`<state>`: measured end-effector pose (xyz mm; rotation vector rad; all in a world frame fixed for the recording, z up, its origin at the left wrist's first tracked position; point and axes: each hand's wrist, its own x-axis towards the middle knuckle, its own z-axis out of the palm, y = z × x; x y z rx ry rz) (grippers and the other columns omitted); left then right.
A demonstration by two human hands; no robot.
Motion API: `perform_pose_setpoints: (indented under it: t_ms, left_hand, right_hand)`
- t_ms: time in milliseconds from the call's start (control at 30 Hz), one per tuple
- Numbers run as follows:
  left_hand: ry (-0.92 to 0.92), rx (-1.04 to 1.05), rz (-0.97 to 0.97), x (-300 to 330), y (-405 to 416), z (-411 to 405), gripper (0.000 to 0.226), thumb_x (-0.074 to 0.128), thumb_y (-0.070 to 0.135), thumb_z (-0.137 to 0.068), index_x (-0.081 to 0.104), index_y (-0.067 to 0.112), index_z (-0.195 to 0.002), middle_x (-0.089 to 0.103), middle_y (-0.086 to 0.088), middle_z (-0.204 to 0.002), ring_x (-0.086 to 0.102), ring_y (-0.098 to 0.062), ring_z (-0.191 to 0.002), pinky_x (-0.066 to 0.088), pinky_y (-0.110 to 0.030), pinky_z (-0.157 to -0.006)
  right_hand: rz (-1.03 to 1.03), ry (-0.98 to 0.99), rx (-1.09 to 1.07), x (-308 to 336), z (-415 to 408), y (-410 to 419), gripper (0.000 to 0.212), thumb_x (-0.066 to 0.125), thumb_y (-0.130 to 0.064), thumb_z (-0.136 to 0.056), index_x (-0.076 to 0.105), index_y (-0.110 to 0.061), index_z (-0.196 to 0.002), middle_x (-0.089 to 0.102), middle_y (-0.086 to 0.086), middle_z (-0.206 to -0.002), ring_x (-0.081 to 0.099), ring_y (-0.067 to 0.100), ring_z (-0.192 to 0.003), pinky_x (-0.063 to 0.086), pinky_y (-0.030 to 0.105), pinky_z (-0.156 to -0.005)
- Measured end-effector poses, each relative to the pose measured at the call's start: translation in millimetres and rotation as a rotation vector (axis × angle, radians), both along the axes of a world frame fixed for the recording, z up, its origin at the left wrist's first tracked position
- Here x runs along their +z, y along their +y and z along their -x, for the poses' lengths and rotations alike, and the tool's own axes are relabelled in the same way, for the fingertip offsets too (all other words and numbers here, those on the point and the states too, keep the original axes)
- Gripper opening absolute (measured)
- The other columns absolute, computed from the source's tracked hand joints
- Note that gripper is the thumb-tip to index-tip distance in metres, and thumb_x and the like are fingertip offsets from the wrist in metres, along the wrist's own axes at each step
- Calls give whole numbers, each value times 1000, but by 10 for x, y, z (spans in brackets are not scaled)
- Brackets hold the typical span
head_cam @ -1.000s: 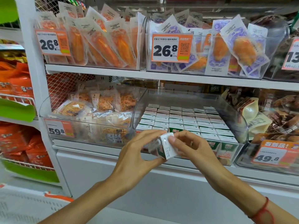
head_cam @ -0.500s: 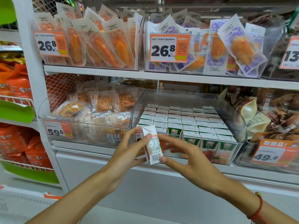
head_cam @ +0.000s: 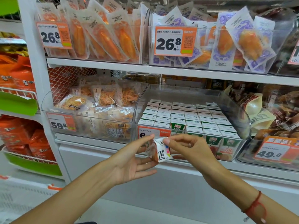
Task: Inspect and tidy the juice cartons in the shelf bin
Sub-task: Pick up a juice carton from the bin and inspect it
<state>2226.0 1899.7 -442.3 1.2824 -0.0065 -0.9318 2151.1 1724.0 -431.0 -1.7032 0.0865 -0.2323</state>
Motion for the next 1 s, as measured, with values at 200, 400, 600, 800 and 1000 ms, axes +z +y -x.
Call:
perform_pose_setpoints:
  t_ms: [200,400,600,800,1000]
  left_hand:
    - [-98,39,17,-1,8,11,59,79,47,-68,62,23,-119,75,-13,-100,75,-20,-83,62,-36,-70]
    - [-546,182,37,-8,-52,47,58,79,40,-71,49,39,-121,76,2,-104,73,-14,-94,57,-29,-83]
    - [-627,196,70,15,-93,96,62,77,52,-57,52,49,-114,69,10,-118,67,-11,-109,55,-27,-90]
    - [-444,109,68,-2,-34,52,55,80,22,-75,57,28,-125,75,-1,-107,73,-18,-97,59,-25,-76]
    - [-343,121,129,-3,-31,32,53,78,36,-68,68,18,-117,75,-5,-108,72,-21,-99,59,-24,-81]
  right_hand:
    - [12,102,17,22,1,-27,27,74,-41,-72,76,-22,-91,77,-4,-86,73,7,-83,53,12,-62]
    - [-55,274,144,17,-4,-80,46,69,-49,-75,70,-24,-113,75,-2,-104,70,11,-99,55,30,-91]
    - [-24,225,136,54,-15,-91,43,70,-43,-79,68,-23,-117,75,-4,-104,69,8,-100,53,21,-88]
    - [536,-101,-166,-40,0,-111,51,78,-53,-65,63,-37,-112,63,-17,-101,61,-2,-90,52,15,-76]
    - [885,-358,-144,-80,-6,-103,57,84,-42,-70,56,-39,-119,48,-25,-105,46,-1,-104,44,14,-78]
